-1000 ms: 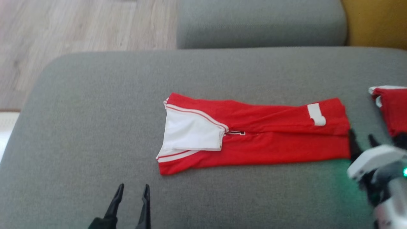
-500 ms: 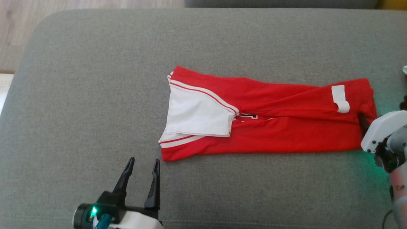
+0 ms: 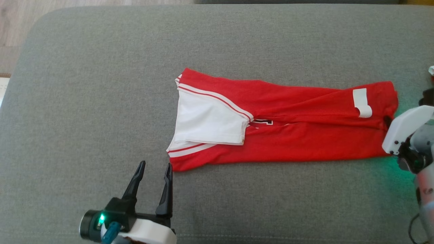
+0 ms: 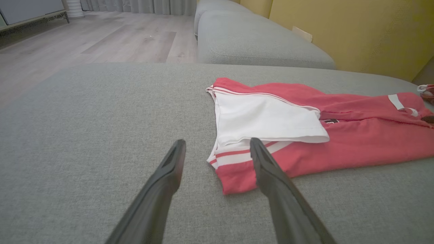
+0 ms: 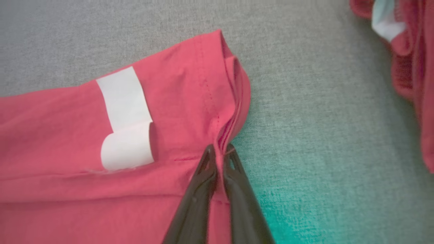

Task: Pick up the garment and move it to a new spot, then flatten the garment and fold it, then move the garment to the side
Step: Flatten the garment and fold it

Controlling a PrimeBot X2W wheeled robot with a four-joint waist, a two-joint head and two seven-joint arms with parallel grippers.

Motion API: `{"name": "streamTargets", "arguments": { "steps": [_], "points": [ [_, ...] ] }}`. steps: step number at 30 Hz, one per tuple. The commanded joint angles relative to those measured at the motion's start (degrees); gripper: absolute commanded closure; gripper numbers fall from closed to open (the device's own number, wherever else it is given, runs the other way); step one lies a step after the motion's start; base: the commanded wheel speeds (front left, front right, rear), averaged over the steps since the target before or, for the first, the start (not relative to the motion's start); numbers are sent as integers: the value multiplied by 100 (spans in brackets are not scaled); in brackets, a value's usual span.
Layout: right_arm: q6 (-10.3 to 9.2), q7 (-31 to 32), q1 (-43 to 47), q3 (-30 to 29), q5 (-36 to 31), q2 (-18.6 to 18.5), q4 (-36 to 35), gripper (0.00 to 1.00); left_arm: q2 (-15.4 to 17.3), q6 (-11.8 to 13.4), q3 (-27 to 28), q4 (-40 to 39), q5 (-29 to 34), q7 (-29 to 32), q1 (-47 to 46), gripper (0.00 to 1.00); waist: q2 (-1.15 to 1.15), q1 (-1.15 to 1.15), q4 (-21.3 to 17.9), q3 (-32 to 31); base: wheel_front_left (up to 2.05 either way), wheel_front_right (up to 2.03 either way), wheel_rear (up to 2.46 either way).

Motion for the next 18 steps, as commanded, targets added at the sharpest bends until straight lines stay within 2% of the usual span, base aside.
{"name": "streamTargets", "arguments": {
  "steps": [1, 8, 16, 18],
  "points": [
    [-5, -69, 150, 160, 71, -190, -250, 100, -45, -20, 132, -170, -18, -70, -192, 0, 0, 0, -19, -28, 0, 0, 0],
    [-5, -111, 238, 345, 90, -449, -670, 100, -45, -41, 150, -95, -11, -70, -110, 0, 0, 0, -188, -315, 0, 0, 0],
    [-5, 608, 54, 423, 192, -1086, -1289, 100, -45, -94, 236, -99, -170, -70, 66, 0, 0, 0, -393, -741, 0, 0, 0],
    [-5, 776, -6, 409, 279, -1123, -1461, 100, -45, -105, 246, -80, -178, -70, 100, 0, 0, 0, -404, -821, 0, 0, 0]
  ]
}}
